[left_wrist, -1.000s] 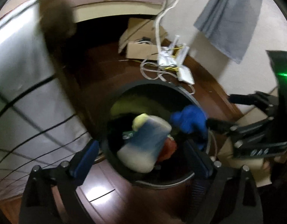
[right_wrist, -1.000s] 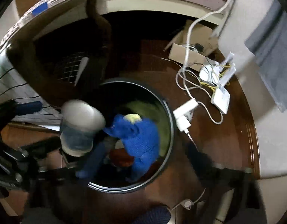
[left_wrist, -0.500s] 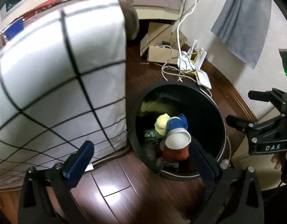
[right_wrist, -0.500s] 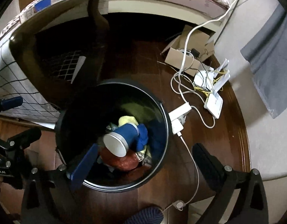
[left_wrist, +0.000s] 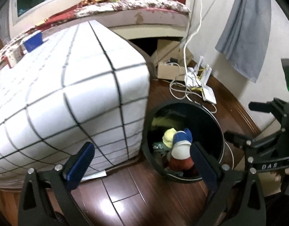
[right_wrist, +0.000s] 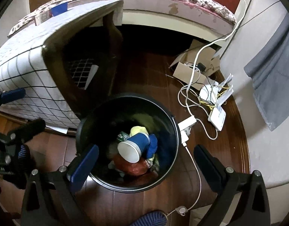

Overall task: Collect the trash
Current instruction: 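Open both tools to drop the paper cup and sock into the bin, then move both open tools back toward the carton and blue cup on the table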

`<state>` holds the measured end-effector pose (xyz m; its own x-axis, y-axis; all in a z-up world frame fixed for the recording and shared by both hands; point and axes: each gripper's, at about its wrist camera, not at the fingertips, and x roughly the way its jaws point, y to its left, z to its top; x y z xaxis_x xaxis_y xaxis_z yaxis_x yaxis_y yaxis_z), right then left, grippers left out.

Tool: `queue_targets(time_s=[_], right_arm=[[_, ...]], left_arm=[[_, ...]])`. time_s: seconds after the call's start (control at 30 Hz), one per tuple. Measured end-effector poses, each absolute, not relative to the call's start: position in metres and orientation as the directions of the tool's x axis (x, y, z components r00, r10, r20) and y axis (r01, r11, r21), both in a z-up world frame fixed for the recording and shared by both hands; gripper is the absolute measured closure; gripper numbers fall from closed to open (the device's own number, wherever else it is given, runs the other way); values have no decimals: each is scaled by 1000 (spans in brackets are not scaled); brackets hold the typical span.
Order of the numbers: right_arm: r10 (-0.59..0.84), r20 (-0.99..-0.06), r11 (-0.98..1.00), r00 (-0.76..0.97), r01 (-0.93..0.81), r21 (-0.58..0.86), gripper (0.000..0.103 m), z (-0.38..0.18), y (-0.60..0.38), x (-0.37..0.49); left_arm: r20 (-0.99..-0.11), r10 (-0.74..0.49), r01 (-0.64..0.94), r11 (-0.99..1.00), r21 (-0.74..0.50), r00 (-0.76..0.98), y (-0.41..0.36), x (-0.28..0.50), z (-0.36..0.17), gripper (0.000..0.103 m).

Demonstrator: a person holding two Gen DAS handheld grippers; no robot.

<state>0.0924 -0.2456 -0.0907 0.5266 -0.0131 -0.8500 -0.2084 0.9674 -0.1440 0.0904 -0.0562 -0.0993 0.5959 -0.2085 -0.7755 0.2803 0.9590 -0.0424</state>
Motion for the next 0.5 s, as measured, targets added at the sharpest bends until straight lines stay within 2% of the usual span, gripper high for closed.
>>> queue_targets(time_s=[0.5], right_arm=[[47,-804,962,593,-244,-124,1,-49,-223,81]], left_arm=[[-723,-156,220,975,-6,673,-28,76,-65,2]])
